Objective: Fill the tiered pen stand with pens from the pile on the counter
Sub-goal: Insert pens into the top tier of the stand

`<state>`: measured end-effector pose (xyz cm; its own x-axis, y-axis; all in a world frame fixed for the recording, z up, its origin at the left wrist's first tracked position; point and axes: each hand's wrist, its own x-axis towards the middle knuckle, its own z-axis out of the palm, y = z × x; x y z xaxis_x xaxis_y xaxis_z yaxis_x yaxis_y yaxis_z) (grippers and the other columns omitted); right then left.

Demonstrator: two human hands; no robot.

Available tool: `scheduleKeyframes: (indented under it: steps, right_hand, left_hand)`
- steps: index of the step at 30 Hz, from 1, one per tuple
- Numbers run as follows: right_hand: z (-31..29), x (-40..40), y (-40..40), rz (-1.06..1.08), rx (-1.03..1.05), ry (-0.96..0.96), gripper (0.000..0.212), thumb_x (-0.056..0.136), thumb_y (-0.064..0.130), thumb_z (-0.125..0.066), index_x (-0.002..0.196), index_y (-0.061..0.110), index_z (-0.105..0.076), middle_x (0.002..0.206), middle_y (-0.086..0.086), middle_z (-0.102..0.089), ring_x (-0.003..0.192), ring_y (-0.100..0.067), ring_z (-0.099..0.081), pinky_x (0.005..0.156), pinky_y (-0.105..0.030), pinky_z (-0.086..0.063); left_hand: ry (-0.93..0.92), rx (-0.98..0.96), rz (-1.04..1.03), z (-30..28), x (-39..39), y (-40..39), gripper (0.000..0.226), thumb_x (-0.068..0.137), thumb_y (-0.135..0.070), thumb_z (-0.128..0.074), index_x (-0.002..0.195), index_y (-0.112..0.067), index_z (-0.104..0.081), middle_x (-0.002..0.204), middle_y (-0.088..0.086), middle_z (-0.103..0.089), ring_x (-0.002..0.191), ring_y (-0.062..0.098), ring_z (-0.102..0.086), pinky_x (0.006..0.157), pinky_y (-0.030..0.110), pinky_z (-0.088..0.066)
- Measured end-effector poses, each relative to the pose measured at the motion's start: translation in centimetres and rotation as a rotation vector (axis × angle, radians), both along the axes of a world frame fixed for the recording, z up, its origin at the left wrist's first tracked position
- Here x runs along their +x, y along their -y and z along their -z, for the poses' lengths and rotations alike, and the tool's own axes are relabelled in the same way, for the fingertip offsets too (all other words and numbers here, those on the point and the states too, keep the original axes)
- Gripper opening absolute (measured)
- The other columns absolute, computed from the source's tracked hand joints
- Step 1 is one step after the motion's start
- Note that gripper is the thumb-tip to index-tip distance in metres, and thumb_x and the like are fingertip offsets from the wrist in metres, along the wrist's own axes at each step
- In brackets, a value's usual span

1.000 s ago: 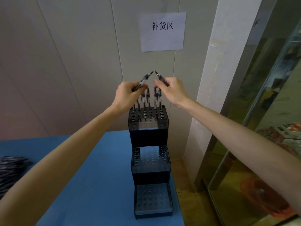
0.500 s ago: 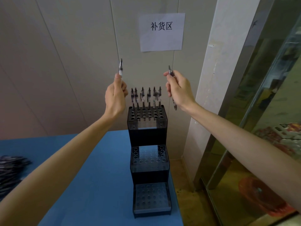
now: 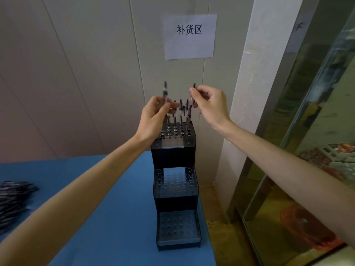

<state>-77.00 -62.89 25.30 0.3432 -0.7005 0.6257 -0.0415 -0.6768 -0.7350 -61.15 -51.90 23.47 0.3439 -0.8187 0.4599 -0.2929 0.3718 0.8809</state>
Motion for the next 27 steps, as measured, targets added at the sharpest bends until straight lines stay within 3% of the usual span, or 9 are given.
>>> scheduleKeyframes:
  steps: [4,9,12,16,21,24,27]
  right_hand:
    - [0.6,-0.3,-0.2,-0.003,-0.020,-0.030,0.029,0.100,0.033,-0.062,0.085,0.011,-0.073,0.073,-0.004,-0.071,0.064,-0.015,-0.068,0.055,-0.029,-0.049]
    - [0.5,-0.5,-0.9,-0.059,-0.006,-0.007,0.024,0.101,0.028,-0.062,0.089,0.009,-0.074,0.078,-0.006,-0.073,0.063,-0.017,-0.068,0.051,-0.016,-0.045]
    - [0.4,-0.2,-1.2,-0.048,-0.058,-0.029,0.025,0.101,0.029,-0.062,0.090,0.009,-0.074,0.077,-0.003,-0.072,0.062,-0.017,-0.068,0.052,-0.024,-0.048]
    - [0.5,0.1,-1.4,-0.024,-0.187,-0.182,0.026,0.099,0.037,-0.063,0.091,0.016,-0.076,0.076,0.005,-0.072,0.064,-0.017,-0.069,0.062,-0.044,-0.056]
    - [0.1,0.0,-1.4,0.020,-0.247,-0.292,0.026,0.095,0.044,-0.066,0.086,0.024,-0.080,0.066,0.012,-0.069,0.060,-0.012,-0.065,0.061,-0.042,-0.055]
    - [0.4,-0.2,-1.0,-0.030,-0.179,-0.373,0.025,0.093,0.044,-0.070,0.084,0.022,-0.080,0.062,0.010,-0.069,0.056,-0.010,-0.065,0.066,-0.041,-0.057]
    - [1.9,-0.4,-1.3,-0.070,-0.130,-0.382,0.023,0.091,0.042,-0.072,0.090,0.021,-0.081,0.069,0.009,-0.073,0.057,-0.010,-0.066,0.063,-0.038,-0.057]
  left_hand:
    - [-0.007,0.037,0.046,0.7,-0.8,-0.1,0.016,0.104,-0.009,-0.053,0.117,0.001,-0.054,0.113,0.007,-0.075,0.099,0.019,-0.074,0.088,0.031,-0.059]
    - [-0.018,0.024,0.042,0.9,-0.4,-0.2,0.008,0.103,-0.008,-0.056,0.109,-0.006,-0.053,0.109,0.012,-0.076,0.098,0.023,-0.075,0.087,0.036,-0.061]
    - [0.007,0.041,0.044,1.3,0.1,-0.2,0.010,0.101,-0.007,-0.059,0.110,-0.003,-0.055,0.109,0.012,-0.076,0.098,0.023,-0.075,0.089,0.038,-0.061]
    - [0.228,0.059,-0.049,2.1,0.5,0.1,0.019,0.095,-0.015,-0.070,0.110,-0.004,-0.067,0.102,0.005,-0.076,0.092,0.018,-0.075,0.087,0.040,-0.061]
    - [0.511,0.079,-0.140,1.6,0.8,0.3,0.015,0.088,-0.022,-0.079,0.098,-0.011,-0.076,0.090,-0.002,-0.076,0.080,0.007,-0.073,0.081,0.031,-0.062]
    - [0.556,0.180,-0.076,2.1,1.1,0.2,0.014,0.084,-0.021,-0.082,0.093,-0.010,-0.079,0.087,-0.003,-0.078,0.079,0.006,-0.074,0.084,0.034,-0.062]
    - [0.604,0.181,-0.150,2.7,1.0,0.2,0.017,0.085,-0.028,-0.082,0.099,-0.019,-0.081,0.089,-0.009,-0.078,0.079,-0.001,-0.072,0.081,0.032,-0.062]
